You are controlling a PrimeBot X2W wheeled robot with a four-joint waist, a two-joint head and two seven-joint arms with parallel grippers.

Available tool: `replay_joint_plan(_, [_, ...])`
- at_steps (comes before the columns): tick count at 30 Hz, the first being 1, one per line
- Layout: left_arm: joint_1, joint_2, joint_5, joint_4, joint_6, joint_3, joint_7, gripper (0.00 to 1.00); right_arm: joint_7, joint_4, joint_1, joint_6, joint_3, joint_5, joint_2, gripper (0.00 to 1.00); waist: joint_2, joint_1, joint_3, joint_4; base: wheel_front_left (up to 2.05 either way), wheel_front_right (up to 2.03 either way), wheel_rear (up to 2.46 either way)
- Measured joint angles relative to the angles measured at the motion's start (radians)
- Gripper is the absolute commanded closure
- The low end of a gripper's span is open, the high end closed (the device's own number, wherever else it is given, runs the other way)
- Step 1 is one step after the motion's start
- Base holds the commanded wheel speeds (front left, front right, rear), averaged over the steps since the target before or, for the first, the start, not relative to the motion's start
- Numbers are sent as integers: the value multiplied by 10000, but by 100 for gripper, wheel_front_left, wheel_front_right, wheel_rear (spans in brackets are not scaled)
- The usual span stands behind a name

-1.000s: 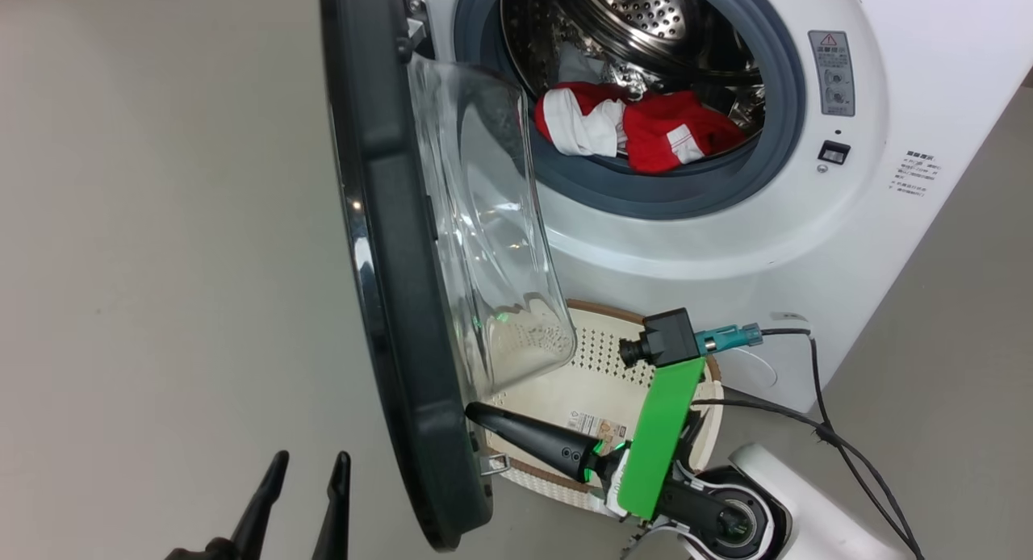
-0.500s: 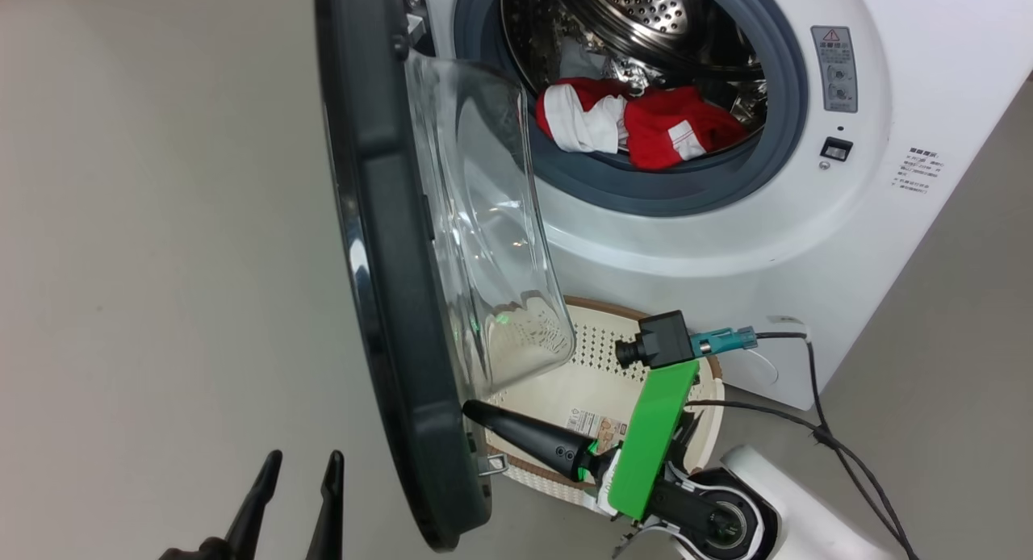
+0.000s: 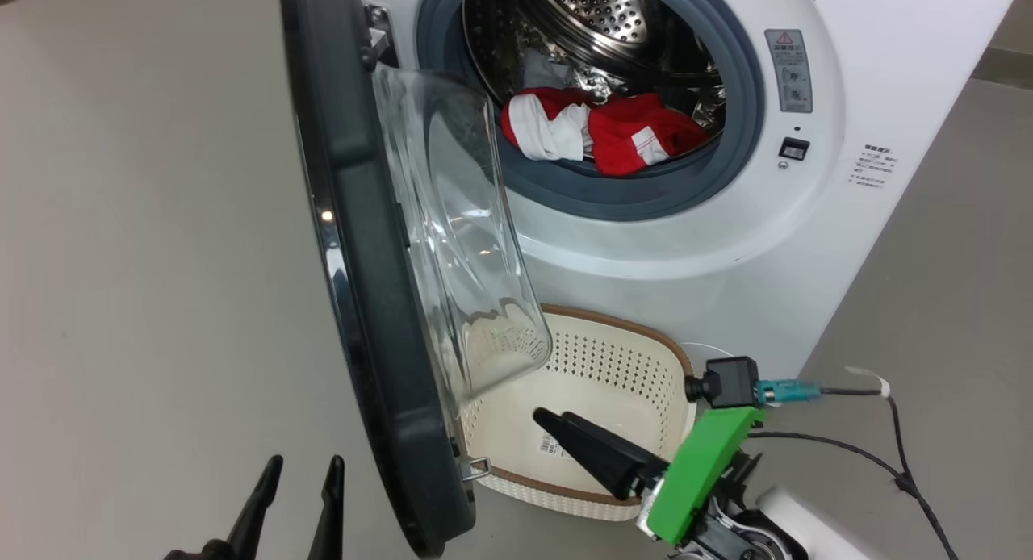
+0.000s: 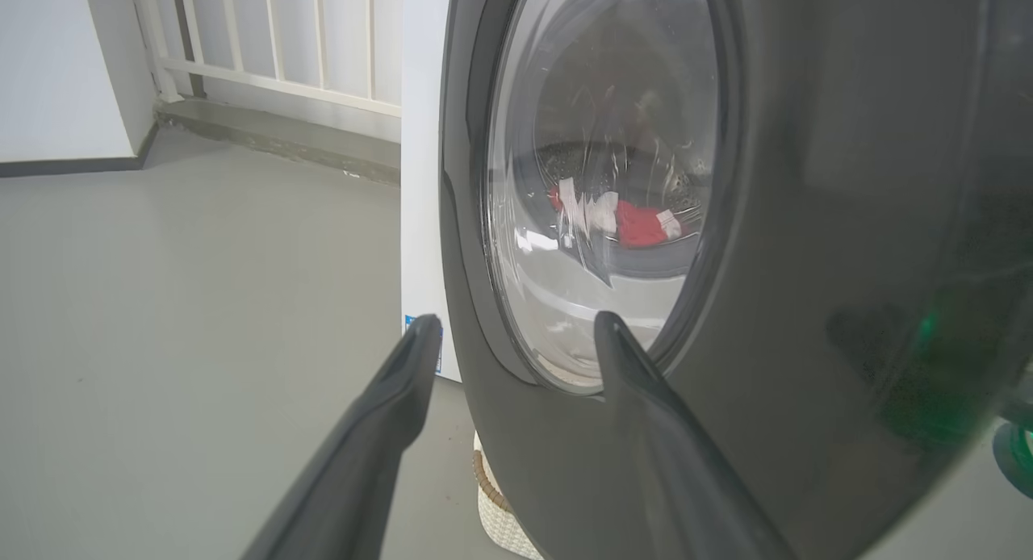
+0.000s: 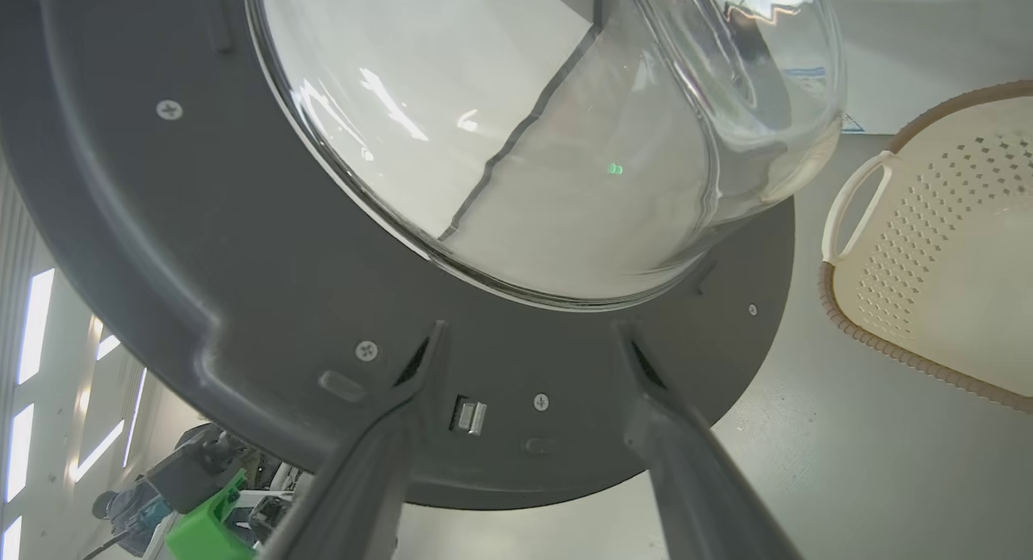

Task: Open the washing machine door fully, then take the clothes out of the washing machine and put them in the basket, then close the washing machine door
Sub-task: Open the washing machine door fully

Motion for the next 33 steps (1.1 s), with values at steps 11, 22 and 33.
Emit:
replay_joint_plan(11, [12,0,63,40,0,157,0,0,-2894,1375,361,0,984,-1409,-871,0,0,0,-188,-232,0,0,0])
replay_joint_plan(22, [173,0,63,59,0,297,0,0,-3860,2625,373,0,-700,-4759,-654,0,0,0,-171,-333,0,0,0])
replay_joint_plan(33, [174,0,59,54,0,313,0,0,-3898,654,2450,2,-4637,-10285,665,0,0,0,-237,-314,0,0,0])
